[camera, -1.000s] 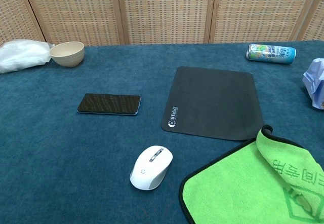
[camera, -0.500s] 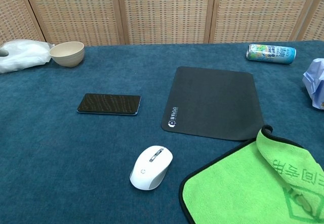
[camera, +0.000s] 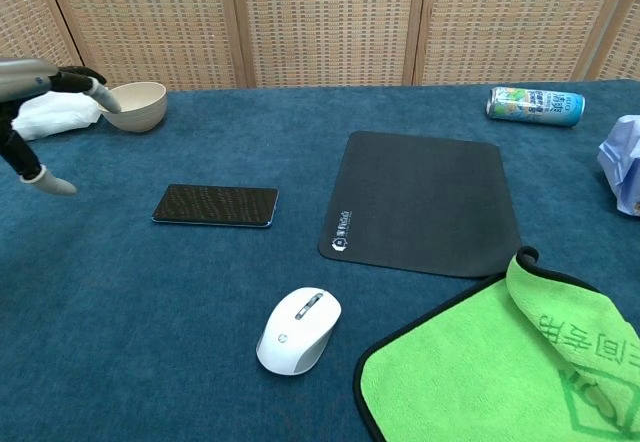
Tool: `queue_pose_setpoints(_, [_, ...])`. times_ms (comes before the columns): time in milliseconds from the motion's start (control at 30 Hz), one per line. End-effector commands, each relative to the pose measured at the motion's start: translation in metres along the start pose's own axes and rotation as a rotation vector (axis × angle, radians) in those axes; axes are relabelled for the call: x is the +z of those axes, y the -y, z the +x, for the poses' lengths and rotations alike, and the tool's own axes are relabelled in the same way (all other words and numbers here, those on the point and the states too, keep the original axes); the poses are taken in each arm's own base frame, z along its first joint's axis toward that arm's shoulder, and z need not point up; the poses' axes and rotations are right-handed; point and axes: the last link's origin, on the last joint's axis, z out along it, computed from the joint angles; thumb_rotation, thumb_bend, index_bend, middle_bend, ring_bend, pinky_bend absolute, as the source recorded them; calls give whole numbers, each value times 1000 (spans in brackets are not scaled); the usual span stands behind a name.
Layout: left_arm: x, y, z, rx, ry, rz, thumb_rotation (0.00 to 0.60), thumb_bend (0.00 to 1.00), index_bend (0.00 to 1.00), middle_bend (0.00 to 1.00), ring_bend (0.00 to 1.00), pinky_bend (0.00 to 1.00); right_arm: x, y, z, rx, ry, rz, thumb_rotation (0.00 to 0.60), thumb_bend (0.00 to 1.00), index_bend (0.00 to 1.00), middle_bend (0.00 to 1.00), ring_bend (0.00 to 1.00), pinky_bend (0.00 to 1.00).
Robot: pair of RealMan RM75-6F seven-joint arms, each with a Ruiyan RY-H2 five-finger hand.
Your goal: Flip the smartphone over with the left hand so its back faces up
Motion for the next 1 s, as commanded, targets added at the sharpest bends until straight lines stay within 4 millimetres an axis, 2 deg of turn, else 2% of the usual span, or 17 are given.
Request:
queue_pose_setpoints(33, [23,-32,2,27,27,-30,600,5,189,0,0,0,1,-1,-1,6,7,-3,600,2,0,0,0,0])
queue_pose_setpoints(167, [45,-61,-10,11,89,-31,600,5,189,0,0,0,2,-3,0,22,11,-4,600,2,0,0,0,0])
queue_pose_setpoints(467, [70,-100,-17,34,137,-31,600,7,190,0,0,0,4,-9,3,58,15,-16,600,2,0,0,0,0])
queue_pose_setpoints(1000, [96,-119,-33,49,172,23,600,9,216,0,0,0,4,-12,3,77,30,-13,600,2,0,0,0,0])
